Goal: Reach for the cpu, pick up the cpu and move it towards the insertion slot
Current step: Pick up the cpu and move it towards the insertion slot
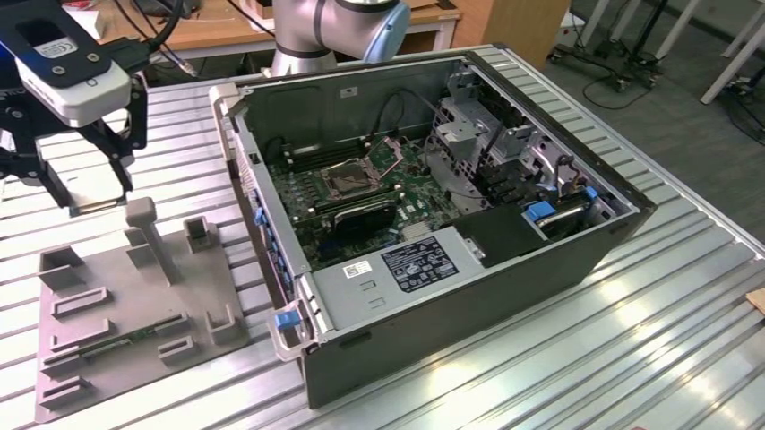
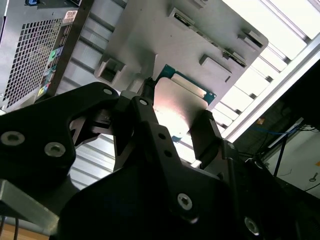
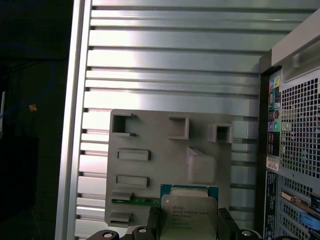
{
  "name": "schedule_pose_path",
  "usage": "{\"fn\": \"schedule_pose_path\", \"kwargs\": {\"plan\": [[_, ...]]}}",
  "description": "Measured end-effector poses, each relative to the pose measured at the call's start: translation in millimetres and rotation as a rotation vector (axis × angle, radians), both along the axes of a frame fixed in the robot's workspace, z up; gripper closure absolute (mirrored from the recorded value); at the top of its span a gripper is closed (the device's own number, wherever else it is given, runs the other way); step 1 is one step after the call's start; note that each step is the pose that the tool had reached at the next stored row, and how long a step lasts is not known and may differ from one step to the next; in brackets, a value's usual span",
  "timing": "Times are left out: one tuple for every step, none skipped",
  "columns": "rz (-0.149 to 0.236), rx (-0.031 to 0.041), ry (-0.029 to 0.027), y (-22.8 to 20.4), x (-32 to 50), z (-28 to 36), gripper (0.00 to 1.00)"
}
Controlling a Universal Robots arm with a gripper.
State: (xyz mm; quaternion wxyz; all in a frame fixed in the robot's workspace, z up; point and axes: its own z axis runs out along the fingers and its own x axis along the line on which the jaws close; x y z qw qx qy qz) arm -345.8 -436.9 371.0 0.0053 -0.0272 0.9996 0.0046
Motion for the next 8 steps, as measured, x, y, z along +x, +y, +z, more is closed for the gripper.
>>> {"fn": "schedule_pose_path", "kwargs": {"plan": [[0.000, 0.0000, 0.0000, 0.0, 0.7, 0.0, 0.46], [0.000, 0.0001, 0.0000, 0.0, 1.6, -0.1, 0.46], [0.000, 0.0000, 0.0001, 0.0, 2.6, 0.0, 0.46], [0.000, 0.0000, 0.0001, 0.0, 3.7, 0.0, 0.46], [0.000, 0.0000, 0.0000, 0.0, 4.9, 0.0, 0.46], [0.000, 0.0001, 0.0000, 0.0, 6.1, -0.1, 0.46], [0.000, 0.0000, 0.0000, 0.0, 7.3, 0.0, 0.46], [0.000, 0.0001, 0.0000, 0.0, 8.5, -0.1, 0.46]]}}
